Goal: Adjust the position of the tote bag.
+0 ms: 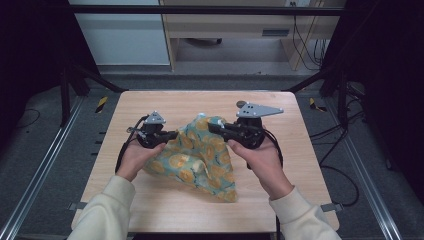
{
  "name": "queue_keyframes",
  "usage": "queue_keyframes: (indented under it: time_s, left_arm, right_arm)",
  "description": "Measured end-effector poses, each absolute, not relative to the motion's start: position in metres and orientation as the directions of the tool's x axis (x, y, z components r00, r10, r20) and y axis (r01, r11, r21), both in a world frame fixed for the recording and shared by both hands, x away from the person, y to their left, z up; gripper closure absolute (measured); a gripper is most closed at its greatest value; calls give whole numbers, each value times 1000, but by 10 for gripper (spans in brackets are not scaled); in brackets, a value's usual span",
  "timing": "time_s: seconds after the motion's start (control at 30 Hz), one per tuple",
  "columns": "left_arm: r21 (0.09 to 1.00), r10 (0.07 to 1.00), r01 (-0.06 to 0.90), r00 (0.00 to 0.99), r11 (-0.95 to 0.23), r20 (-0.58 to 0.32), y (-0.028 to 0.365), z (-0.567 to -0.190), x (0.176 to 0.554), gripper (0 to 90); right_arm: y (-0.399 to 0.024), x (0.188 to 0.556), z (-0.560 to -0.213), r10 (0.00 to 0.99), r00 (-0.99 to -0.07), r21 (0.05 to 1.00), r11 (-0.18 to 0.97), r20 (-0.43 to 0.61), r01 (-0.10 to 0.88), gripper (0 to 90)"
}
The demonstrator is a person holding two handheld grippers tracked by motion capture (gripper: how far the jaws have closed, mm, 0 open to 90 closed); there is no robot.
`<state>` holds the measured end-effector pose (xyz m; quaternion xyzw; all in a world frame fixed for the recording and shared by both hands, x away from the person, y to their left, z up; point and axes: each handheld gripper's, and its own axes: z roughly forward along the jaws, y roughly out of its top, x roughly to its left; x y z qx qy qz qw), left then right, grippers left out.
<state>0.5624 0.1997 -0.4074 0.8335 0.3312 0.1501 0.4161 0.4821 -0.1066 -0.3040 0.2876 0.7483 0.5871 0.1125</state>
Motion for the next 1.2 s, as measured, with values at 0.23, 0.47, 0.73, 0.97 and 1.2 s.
queue_keyframes:
  time_s: [0.23,0.47,0.73,0.97,1.2]
  left_arm:
    - [806,704,429,710,-408,-22,211,-400,553,900]
    - [830,726,417,687,-371,-21,222,-389,544,900]
    - [871,754,352,656,-343,32,224,-373,522,900]
    - [906,761,281,645,-317,66,228,-366,484,900]
    - [922,757,260,651,-288,53,236,-376,454,900]
  right_arm:
    - [-117,486,-315,597,-786,937,157,162,313,881]
    - [-130,489,-326,622,-763,929,153,174,337,881]
    - [-135,480,-326,623,-768,939,154,149,308,881]
    - [-142,457,-333,598,-789,948,147,142,282,881]
    - [-144,437,-354,583,-798,946,145,155,290,881]
